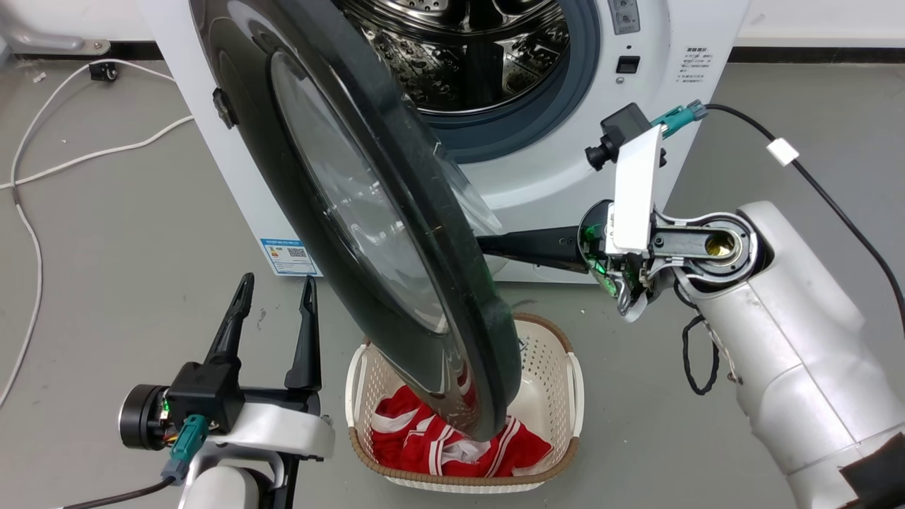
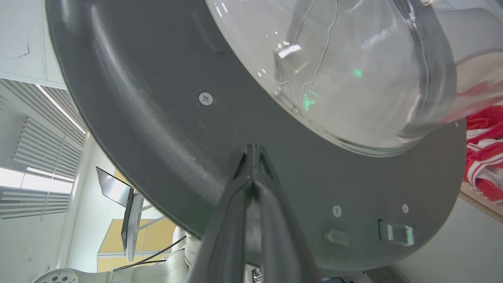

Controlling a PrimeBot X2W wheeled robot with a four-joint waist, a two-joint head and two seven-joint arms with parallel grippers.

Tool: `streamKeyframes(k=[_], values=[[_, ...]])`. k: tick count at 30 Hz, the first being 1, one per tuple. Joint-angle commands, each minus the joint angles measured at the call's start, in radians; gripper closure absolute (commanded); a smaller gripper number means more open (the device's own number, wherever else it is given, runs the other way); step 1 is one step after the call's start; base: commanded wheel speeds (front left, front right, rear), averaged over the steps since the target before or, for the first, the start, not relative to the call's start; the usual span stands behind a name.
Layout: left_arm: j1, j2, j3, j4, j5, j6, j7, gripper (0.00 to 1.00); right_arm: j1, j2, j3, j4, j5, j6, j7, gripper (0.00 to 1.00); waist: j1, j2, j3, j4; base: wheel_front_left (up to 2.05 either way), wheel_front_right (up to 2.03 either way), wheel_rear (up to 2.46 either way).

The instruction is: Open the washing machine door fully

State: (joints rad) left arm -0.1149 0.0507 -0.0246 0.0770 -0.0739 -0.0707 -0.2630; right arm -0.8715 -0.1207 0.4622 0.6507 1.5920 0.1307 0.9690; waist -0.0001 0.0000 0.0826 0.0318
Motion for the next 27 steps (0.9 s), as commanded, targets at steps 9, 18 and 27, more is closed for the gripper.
streamKeyframes(k=[9,18,27], values=[[0.015,-0.001,0.004,0.006,-0.007,0.004,-0.002,0.0,0.056,0.026,0.014,-0.03,0.016,0.0,0.003,1.0,0.0001,0.0,-0.01,-0.005,0.0,0.0,0.0],[0.027,-0.001,0.008,0.014,-0.011,0.008,-0.002,0.0,0.11,0.026,-0.022,-0.044,-0.003,0.0,-0.119,1.0,0.0001,0.0,-0.03,-0.013,0.0,0.0,0.0],[0.047,-0.001,0.019,0.024,-0.015,0.013,-0.002,0.0,0.21,-0.001,-0.184,-0.018,-0.01,0.0,-0.446,1.0,0.0001,0.0,-0.063,-0.031,0.0,0.0,0.0]])
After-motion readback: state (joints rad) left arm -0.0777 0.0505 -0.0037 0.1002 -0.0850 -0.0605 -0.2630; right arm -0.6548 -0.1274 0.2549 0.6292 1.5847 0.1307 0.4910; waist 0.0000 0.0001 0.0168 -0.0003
